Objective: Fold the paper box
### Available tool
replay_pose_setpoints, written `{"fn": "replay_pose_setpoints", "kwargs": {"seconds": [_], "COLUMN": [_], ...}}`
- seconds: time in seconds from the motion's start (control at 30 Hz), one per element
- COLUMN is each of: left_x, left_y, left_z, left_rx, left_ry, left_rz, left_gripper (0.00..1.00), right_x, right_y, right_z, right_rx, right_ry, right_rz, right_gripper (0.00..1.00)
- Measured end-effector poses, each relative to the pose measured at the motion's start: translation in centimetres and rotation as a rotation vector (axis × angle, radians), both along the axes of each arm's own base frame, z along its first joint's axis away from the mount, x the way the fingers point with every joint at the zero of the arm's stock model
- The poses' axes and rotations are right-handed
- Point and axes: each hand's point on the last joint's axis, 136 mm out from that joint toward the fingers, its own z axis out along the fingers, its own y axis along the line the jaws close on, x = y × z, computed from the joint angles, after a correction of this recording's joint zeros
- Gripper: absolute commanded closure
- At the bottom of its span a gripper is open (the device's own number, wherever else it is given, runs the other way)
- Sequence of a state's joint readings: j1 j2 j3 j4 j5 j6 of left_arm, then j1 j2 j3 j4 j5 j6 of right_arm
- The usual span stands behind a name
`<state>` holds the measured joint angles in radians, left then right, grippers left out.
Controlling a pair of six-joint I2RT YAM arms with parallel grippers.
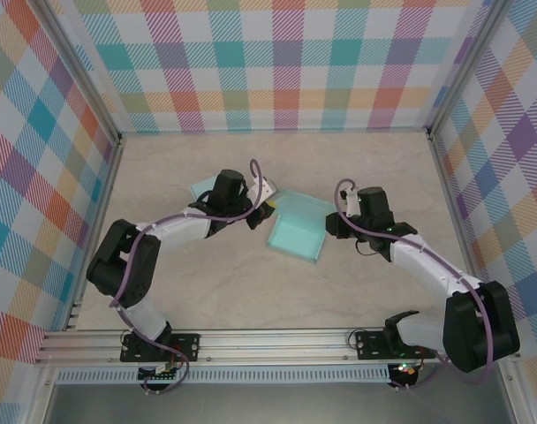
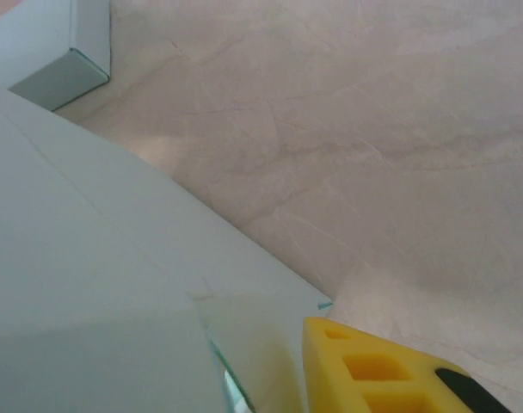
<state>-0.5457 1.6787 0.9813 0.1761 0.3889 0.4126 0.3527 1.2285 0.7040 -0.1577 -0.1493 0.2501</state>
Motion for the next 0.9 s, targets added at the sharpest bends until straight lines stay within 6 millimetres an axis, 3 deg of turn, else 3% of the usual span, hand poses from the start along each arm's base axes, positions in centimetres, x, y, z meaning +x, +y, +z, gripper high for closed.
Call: {"fn": "replay_pose_setpoints", "kwargs": {"seconds": [0.17, 0.47, 0.67, 0.9], "left_x": [-0.8, -2.0, -2.8, -2.5], "left_y": [0.0, 2.7, 3.8, 4.0], "left_z": [0.1, 0.0, -0.1, 0.6], "left_rx": [0.012, -0.017, -0.036, -0.054], "left_ry": [-0.005, -0.002, -0.019, -0.064], "left_rz": [0.165, 0.458, 0.551, 0.585], "left_gripper": [1.0, 1.0, 1.0, 1.0], "right_x": [0.8, 2.2, 3.0, 4.3], "right_y": [1.0, 3.6, 4.6, 4.7], "right_z": [-0.3, -0.3, 0.1, 1.0], "right_rx": [-0.022, -0.055, -0.057, -0.063], "right_ry": [0.003, -0.009, -0.012, -0.036], "right_rz": [0.007, 0.024, 0.009, -0.018], "right_gripper": [0.76, 0.73, 0.71, 0.69]}}
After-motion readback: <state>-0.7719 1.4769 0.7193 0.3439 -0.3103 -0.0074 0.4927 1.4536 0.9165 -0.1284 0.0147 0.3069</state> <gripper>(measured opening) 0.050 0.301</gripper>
